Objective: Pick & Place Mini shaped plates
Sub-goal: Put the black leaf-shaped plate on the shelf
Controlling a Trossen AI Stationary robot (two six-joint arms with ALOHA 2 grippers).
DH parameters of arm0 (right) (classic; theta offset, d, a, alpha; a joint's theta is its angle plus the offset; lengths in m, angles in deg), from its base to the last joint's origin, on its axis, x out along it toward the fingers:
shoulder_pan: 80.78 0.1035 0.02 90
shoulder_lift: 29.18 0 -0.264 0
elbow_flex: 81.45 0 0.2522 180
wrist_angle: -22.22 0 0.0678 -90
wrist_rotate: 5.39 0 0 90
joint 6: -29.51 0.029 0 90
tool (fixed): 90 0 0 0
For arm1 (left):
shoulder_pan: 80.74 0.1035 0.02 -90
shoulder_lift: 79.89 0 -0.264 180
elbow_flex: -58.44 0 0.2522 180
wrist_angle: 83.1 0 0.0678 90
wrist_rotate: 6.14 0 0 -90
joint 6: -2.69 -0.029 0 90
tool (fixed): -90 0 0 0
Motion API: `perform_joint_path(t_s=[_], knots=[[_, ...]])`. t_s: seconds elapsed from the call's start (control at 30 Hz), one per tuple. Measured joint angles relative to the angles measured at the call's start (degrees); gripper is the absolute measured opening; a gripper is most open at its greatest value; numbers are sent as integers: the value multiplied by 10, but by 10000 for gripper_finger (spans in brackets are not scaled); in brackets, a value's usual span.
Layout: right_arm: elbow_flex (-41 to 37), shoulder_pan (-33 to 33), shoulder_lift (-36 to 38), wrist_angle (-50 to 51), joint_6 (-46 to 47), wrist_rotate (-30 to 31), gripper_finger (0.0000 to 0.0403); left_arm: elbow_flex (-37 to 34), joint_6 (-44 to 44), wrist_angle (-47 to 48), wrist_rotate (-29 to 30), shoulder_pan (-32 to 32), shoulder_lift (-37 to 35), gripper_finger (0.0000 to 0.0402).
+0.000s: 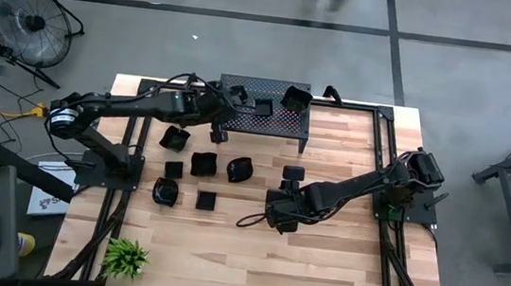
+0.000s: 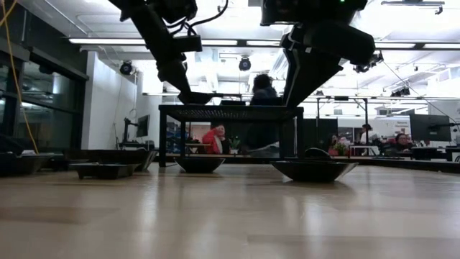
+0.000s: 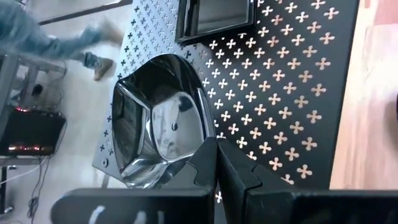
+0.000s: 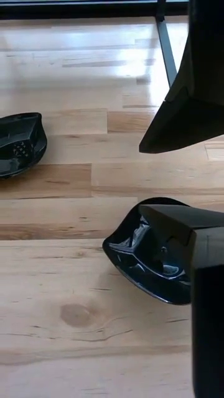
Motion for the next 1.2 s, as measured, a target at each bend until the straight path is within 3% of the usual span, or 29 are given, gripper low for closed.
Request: perform_joint_path(t_s=[0.23, 1.2], knots=[[0, 0, 0, -2, 0, 0, 139, 0, 3, 7, -29, 0, 0, 2], [0, 0, 0, -5, 0, -2, 139, -1, 9, 16, -46, 0, 0, 2]])
